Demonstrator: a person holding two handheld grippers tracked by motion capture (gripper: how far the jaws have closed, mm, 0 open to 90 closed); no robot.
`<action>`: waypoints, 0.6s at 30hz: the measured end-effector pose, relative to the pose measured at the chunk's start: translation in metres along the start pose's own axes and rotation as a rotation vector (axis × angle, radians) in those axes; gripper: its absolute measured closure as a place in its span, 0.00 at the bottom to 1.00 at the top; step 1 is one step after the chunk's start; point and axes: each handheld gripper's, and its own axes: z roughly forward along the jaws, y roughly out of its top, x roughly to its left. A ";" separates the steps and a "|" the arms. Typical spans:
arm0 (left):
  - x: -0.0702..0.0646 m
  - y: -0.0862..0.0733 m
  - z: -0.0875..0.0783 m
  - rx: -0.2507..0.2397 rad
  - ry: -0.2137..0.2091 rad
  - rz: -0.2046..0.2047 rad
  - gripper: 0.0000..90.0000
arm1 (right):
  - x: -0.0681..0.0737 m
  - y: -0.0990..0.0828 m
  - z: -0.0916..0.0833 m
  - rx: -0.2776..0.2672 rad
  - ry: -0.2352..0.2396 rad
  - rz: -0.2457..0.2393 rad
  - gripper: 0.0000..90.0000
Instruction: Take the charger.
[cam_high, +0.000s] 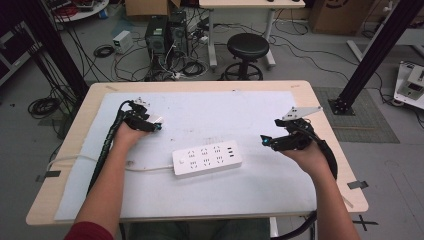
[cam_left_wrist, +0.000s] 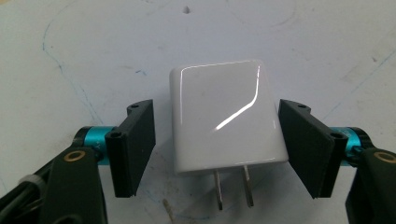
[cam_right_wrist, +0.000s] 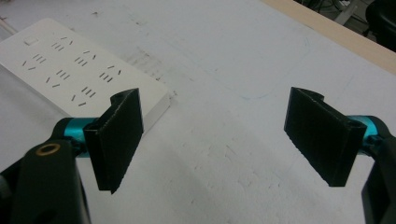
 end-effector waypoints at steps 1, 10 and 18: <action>0.000 0.000 0.000 -0.002 -0.004 0.000 0.34 | 0.000 0.000 0.000 0.001 0.000 0.000 0.22; -0.002 0.000 0.001 0.005 -0.013 0.007 0.43 | 0.000 0.000 0.000 0.002 -0.003 -0.002 0.22; -0.005 0.002 -0.005 -0.003 0.005 0.022 0.47 | 0.000 -0.001 0.000 -0.004 -0.002 -0.001 0.22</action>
